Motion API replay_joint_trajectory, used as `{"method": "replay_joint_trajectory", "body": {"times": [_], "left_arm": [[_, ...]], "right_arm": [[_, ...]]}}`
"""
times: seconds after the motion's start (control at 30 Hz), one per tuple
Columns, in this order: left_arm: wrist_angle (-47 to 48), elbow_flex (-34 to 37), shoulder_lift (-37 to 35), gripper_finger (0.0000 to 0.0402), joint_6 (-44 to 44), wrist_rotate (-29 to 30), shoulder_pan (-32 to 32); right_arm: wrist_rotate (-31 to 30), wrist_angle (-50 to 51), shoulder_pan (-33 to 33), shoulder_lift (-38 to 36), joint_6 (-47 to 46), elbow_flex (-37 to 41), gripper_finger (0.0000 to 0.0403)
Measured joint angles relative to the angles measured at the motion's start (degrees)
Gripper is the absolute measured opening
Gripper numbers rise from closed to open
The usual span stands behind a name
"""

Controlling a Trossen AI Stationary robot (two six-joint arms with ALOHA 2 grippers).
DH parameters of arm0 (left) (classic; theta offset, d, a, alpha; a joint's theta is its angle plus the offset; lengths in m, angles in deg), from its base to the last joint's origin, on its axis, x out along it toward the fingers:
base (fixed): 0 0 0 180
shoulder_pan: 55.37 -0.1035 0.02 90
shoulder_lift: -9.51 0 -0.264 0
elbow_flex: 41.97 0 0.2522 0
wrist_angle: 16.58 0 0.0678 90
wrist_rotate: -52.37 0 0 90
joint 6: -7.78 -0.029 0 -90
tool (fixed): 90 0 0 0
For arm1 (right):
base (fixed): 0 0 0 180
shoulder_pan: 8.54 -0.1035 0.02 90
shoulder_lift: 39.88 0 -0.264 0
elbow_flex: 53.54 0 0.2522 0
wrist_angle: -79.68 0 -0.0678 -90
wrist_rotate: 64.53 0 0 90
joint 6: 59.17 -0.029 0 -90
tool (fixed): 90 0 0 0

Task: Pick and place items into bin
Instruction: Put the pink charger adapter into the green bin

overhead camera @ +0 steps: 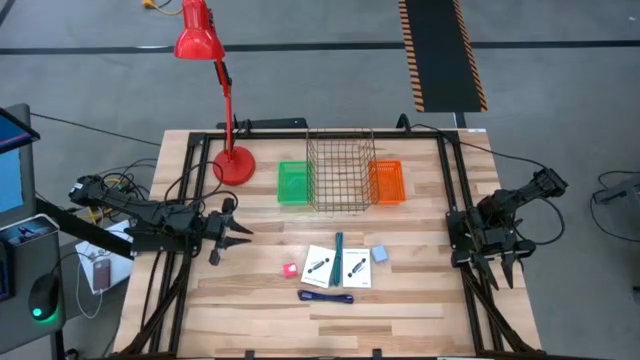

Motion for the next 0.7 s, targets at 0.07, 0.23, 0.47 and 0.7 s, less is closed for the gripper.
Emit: {"method": "replay_joint_trajectory", "body": {"times": [0.07, 0.23, 0.47, 0.7], "left_arm": [[-0.24, 0.01, 0.0, 0.0084, 0.01, 1.06, 0.0], [-1.5, 0.01, -0.01, 0.0084, 3.01, 3.33, 0.0], [-3.43, 0.0, 0.09, 0.0094, 11.77, 11.75, -0.02], [-10.45, 0.01, 5.82, 0.0134, 17.86, 13.43, 0.0]], "right_arm": [[-0.02, -0.02, -0.02, 0.0, 0.0, 0.02, 0.0134], [0.0, -0.02, -0.02, -0.01, 0.0, 0.0, 0.0133], [-0.02, 0.0, 0.0, 0.0, -0.02, 0.02, 0.0134], [-0.01, 0.0, 0.0, -0.01, 0.0, 0.0, 0.0133]]}}
